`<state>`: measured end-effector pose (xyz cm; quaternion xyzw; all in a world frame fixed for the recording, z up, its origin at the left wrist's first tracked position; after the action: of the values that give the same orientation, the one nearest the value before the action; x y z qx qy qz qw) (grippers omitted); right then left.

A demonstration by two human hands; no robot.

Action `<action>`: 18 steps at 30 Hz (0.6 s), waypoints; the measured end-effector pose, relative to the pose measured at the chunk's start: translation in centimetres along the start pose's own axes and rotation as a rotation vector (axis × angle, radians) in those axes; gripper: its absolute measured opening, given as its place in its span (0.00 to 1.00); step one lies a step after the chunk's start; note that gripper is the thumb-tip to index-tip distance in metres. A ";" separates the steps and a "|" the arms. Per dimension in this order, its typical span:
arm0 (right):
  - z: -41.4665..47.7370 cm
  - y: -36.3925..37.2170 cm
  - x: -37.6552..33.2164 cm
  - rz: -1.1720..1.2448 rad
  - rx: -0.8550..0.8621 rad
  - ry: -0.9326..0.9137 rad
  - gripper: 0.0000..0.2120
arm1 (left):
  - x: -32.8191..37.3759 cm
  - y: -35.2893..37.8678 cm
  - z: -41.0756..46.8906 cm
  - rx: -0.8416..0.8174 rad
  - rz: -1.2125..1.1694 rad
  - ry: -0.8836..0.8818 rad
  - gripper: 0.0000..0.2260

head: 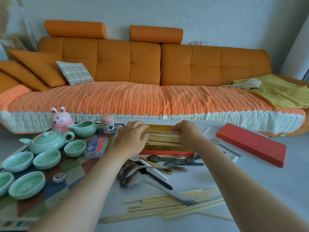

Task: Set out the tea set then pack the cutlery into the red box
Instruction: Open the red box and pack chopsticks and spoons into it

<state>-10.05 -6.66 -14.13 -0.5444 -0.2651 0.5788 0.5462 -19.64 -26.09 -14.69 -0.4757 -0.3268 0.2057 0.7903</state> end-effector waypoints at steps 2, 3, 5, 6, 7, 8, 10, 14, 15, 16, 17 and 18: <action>0.6 0.6 -0.1 0.014 -0.024 0.006 0.22 | 0.0 0.8 -0.1 -0.071 0.029 0.011 0.19; 0.9 0.8 -0.1 0.038 -0.028 0.011 0.21 | 0.0 1.1 -0.2 -0.107 0.041 0.016 0.19; 1.0 1.0 -0.1 0.082 -0.018 0.036 0.21 | 0.1 1.7 -0.2 -0.164 0.060 0.033 0.20; 1.0 0.9 -0.1 0.087 -0.010 0.041 0.21 | 0.1 1.9 0.0 -0.187 0.072 0.038 0.20; 0.8 0.7 -0.2 0.074 -0.010 0.026 0.20 | 0.0 2.0 0.2 -0.210 0.089 0.039 0.21; 0.6 0.7 -0.4 0.049 -0.030 -0.008 0.18 | 0.0 2.1 0.4 -0.232 0.112 0.039 0.21; 0.2 0.9 -0.8 0.022 -0.109 -0.072 0.13 | -0.2 2.2 0.7 -0.269 0.154 0.035 0.23; -0.8 1.3 -1.7 0.011 -0.197 -0.128 0.17 | 0.4 1.7 0.6 -0.283 0.145 0.007 0.23; -1.1 1.2 -1.8 0.012 -0.199 -0.128 0.16 | 0.7 1.5 0.6 -0.269 0.125 0.007 0.24; -1.3 0.9 -1.8 0.023 -0.192 -0.115 0.15 | 0.9 1.1 0.5 -0.245 0.108 0.017 0.24; -1.6 0.6 -1.9 0.036 -0.169 -0.104 0.14 | 1.2 0.8 0.5 -0.209 0.092 0.033 0.23; -1.9 0.1 -2.0 0.042 -0.131 -0.113 0.15 | 1.5 0.4 0.3 -0.167 0.073 0.050 0.22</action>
<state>-8.74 -9.06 -14.06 -0.5509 -0.3212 0.6015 0.4812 -18.84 -24.80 -14.45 -0.5565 -0.3053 0.1945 0.7478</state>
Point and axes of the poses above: each hand's wrist, its own z-axis towards the middle knuckle, its own y-axis out of the palm, x = y × z, the point moved 4 cm from there along z, towards the middle knuckle, and after that the axes turned 11 degrees about -y, right-handed, at the moved point
